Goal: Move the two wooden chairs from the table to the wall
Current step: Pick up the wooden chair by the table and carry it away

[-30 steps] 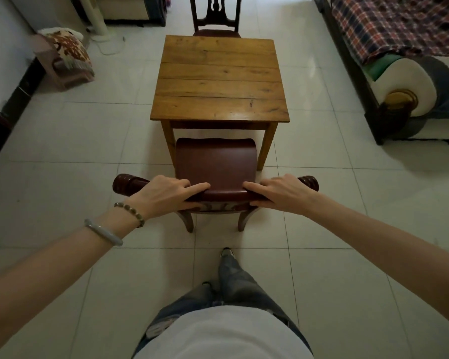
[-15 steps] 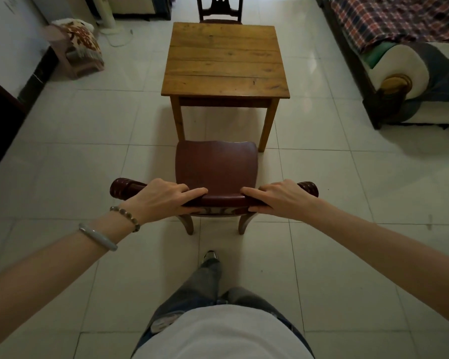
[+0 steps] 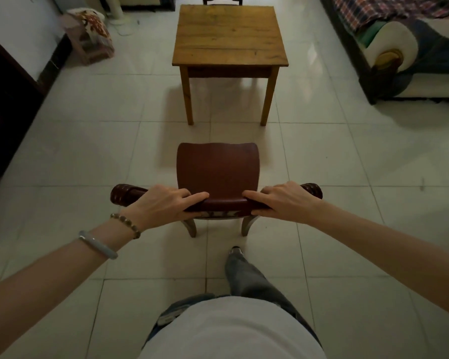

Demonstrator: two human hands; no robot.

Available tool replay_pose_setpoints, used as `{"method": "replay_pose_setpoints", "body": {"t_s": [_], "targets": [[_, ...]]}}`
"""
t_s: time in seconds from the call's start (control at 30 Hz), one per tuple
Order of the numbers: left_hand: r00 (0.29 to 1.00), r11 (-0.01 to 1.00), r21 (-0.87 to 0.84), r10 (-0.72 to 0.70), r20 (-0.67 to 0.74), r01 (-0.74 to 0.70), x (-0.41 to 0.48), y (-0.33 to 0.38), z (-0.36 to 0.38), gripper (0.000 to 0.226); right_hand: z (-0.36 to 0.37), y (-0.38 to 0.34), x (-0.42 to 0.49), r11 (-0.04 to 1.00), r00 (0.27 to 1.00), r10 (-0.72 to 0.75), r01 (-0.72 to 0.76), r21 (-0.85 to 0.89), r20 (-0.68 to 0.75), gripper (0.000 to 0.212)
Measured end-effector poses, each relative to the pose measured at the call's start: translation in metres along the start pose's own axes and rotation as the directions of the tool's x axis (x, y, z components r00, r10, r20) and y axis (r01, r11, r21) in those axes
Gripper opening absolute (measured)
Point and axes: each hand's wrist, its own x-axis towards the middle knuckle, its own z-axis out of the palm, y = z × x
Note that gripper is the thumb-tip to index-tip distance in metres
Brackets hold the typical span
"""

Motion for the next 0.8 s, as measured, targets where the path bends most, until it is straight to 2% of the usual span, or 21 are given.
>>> {"method": "replay_pose_setpoints", "body": {"t_s": [0.3,0.43,0.63,0.8], "targets": [[0.999,0.999,-0.003,0.034,-0.011,-0.034,-0.123,0.114,-0.015,0.051,0.006,-0.155,-0.072,1.0,0.999,-0.022,0.021,0.019,0.036,0.058],[0.999,0.999,-0.033,-0.002,0.032,0.003,-0.162,0.155,-0.021,0.053,0.007,-0.201,-0.099,0.996,0.998,-0.05,0.047,0.08,0.029,0.057],[1.0,1.0,-0.007,-0.009,-0.01,0.009,-0.216,0.223,-0.04,0.055,0.009,-0.271,-0.143,0.987,0.995,-0.1,0.102,0.123,-0.022,0.053],[1.0,1.0,0.004,0.002,-0.028,-0.002,-0.252,0.247,-0.047,0.057,0.004,-0.315,-0.156,0.982,0.996,-0.089,0.09,0.167,-0.015,0.053]]}}
